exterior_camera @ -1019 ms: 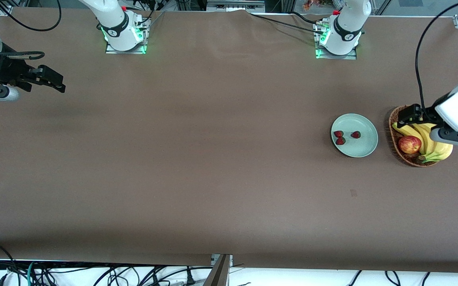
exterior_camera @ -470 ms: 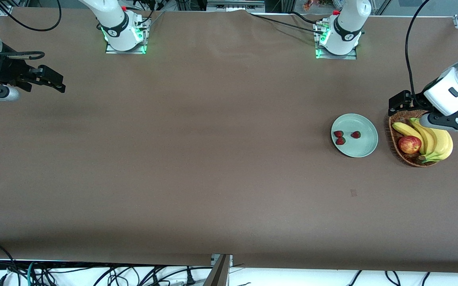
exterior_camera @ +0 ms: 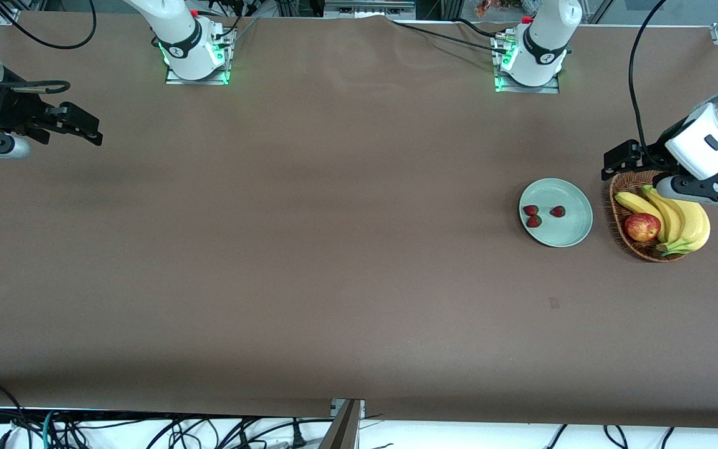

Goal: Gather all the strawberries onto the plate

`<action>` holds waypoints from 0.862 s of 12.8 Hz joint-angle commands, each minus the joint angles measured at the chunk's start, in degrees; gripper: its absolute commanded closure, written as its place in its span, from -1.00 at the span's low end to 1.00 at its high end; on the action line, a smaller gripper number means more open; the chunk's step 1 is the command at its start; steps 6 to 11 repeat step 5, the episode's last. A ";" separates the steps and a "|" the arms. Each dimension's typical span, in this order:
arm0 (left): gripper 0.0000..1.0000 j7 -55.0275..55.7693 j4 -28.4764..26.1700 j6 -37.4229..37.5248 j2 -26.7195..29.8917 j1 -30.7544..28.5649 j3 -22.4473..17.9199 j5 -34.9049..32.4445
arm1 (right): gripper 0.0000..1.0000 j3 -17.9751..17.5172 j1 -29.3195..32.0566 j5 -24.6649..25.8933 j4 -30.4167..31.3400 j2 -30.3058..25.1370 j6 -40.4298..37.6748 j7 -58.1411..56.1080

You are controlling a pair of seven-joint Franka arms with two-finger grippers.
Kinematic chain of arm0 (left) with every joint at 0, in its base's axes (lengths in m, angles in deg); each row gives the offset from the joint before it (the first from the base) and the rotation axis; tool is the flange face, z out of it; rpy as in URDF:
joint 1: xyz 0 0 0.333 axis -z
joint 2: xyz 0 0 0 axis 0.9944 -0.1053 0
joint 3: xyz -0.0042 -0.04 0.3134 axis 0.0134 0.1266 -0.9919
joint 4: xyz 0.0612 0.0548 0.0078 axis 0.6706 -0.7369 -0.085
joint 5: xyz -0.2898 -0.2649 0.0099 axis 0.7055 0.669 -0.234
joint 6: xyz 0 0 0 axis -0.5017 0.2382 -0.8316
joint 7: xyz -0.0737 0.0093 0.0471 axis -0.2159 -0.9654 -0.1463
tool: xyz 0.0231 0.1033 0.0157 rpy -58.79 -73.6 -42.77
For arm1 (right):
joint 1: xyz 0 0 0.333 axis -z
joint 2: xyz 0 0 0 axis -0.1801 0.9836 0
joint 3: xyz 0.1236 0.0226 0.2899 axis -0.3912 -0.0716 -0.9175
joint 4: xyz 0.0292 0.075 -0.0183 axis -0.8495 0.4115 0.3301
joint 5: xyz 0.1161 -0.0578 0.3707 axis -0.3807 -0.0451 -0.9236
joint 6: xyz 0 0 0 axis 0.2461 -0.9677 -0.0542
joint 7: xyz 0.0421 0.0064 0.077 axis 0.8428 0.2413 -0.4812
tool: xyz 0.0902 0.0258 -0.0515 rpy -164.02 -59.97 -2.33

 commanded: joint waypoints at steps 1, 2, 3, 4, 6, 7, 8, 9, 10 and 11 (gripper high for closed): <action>-1.00 -0.20 -1.07 0.56 1.35 -0.03 -0.44 0.98 | -0.99 -0.71 0.71 0.83 -0.83 -0.01 -0.61 -0.96; -1.00 -0.46 -1.07 0.56 1.35 -0.03 -0.44 0.89 | -0.99 -0.71 0.71 0.83 -0.83 -0.01 -0.61 -0.96; -1.00 -0.46 -1.16 0.65 1.26 -0.03 -0.44 0.72 | -0.99 -0.71 0.71 0.83 -0.92 -0.01 -0.61 -0.96; -1.00 -0.46 -1.25 0.65 1.26 -0.03 -0.44 0.63 | -0.99 -0.71 0.71 0.83 -0.83 -0.01 -0.61 -0.96; -1.00 -0.55 -1.16 0.74 1.26 -0.03 -0.35 -0.16 | -0.99 -0.71 0.71 0.83 -0.83 -0.01 -0.61 -0.96; -1.00 -0.55 -1.16 0.74 1.26 -0.03 -0.35 -0.16 | -0.99 -0.71 0.71 0.83 -0.83 -0.01 -0.61 -0.96; -1.00 -0.55 -1.16 0.74 1.26 -0.03 -0.35 -0.16 | -0.99 -0.71 0.71 0.83 -0.83 -0.01 -0.61 -0.96; -1.00 -0.55 -1.16 0.74 1.26 -0.03 -0.35 -0.16 | -0.99 -0.71 0.71 0.83 -0.83 -0.01 -0.61 -0.96; -1.00 -0.55 -1.16 0.74 1.26 -0.03 -0.35 -0.16 | -0.99 -0.71 0.71 0.83 -0.83 -0.01 -0.61 -0.96; -1.00 -0.55 -1.16 0.74 1.26 -0.03 -0.35 -0.16 | -0.99 -0.71 0.71 0.83 -0.83 -0.01 -0.61 -0.96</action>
